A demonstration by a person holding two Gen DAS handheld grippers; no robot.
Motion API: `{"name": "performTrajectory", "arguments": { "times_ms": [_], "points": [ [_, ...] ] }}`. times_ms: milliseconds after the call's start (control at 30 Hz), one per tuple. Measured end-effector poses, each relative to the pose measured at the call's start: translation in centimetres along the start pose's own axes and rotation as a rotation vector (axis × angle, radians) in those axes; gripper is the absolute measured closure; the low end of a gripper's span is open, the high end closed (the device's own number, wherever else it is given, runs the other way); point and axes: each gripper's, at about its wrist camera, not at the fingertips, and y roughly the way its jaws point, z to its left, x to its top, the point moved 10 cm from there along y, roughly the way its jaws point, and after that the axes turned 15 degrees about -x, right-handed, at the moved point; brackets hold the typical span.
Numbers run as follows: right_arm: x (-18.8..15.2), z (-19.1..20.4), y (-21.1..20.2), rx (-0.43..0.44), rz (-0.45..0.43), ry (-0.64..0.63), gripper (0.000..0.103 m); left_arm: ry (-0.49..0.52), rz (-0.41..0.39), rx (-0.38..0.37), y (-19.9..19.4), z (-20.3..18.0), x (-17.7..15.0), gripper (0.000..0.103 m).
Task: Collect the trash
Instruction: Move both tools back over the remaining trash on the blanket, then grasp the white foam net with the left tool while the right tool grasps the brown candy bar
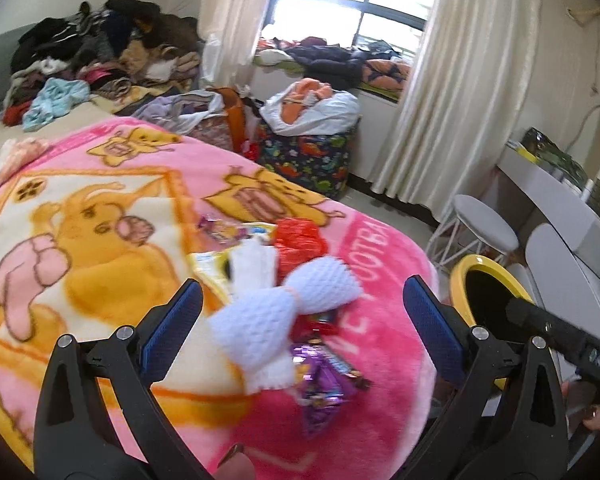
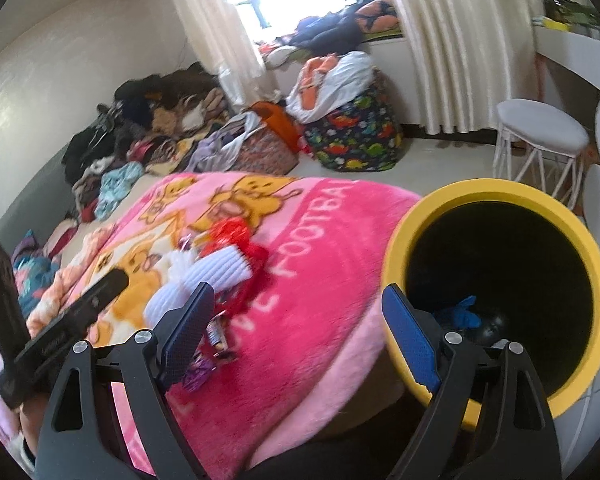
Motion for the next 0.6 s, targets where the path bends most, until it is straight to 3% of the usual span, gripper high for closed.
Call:
{"name": "performTrajectory", "arguments": {
  "times_ms": [333, 600],
  "points": [
    [-2.3, 4.8, 1.3, 0.053, 0.068, -0.130, 0.020, -0.054, 0.017, 0.019, -1.0, 3.8, -1.2, 0.011],
    [-5.0, 7.5, 3.4, 0.087, 0.163, -0.272, 0.037, -0.095, 0.073, -0.032, 0.0, 5.3, -2.7, 0.034]
  ]
}}
